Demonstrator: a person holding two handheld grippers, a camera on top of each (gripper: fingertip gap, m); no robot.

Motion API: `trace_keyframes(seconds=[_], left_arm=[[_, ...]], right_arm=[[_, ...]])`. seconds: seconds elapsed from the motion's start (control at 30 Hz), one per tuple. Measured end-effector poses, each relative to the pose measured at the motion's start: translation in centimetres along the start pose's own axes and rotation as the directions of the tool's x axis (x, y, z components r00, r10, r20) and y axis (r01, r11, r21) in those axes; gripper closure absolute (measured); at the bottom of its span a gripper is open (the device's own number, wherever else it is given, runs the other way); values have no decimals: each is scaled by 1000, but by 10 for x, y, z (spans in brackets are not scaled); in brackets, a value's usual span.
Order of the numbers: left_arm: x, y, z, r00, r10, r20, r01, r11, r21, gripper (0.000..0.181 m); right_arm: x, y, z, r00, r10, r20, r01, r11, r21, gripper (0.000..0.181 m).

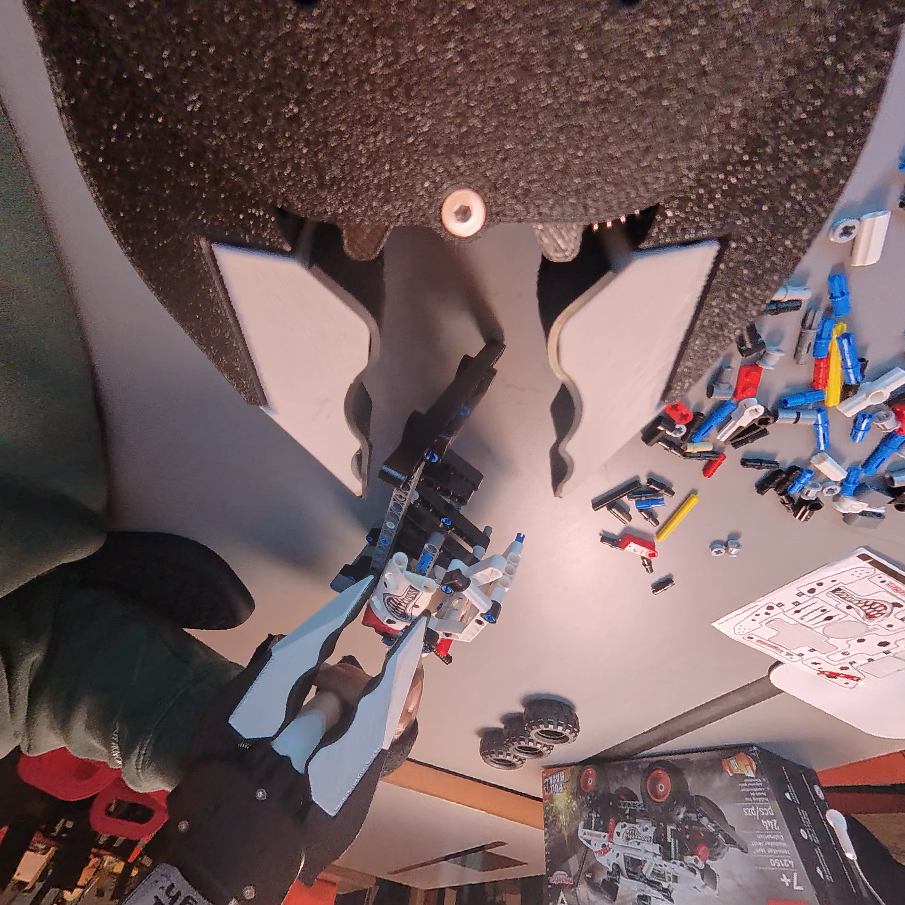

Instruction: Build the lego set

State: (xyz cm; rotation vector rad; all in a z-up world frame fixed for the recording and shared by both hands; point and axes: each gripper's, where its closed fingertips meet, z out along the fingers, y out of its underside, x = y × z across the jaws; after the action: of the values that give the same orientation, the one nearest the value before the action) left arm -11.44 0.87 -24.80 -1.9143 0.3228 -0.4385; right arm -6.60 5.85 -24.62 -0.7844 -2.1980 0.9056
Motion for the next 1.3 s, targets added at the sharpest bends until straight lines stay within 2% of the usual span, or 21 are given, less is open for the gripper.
trace_keyframes(seconds=[0.2,0.47,1.0,1.3], left_arm=[[9,-5,0,999,12,-35,-11,1000,24,119],[15,1,6,998,39,-47,-40,999,-16,126],[16,5,8,997,36,-61,-38,999,-37,131],[16,3,6,998,39,-54,-41,999,-31,131]], right_arm=[[-2,-4,-2,1000,-21,0,21,1000,6,154],[0,-3,-3,999,-42,-25,42,999,-14,154],[-11,-3,4,998,-32,54,36,996,-81,154],[-9,-2,5,998,-37,48,42,994,-97,154]])
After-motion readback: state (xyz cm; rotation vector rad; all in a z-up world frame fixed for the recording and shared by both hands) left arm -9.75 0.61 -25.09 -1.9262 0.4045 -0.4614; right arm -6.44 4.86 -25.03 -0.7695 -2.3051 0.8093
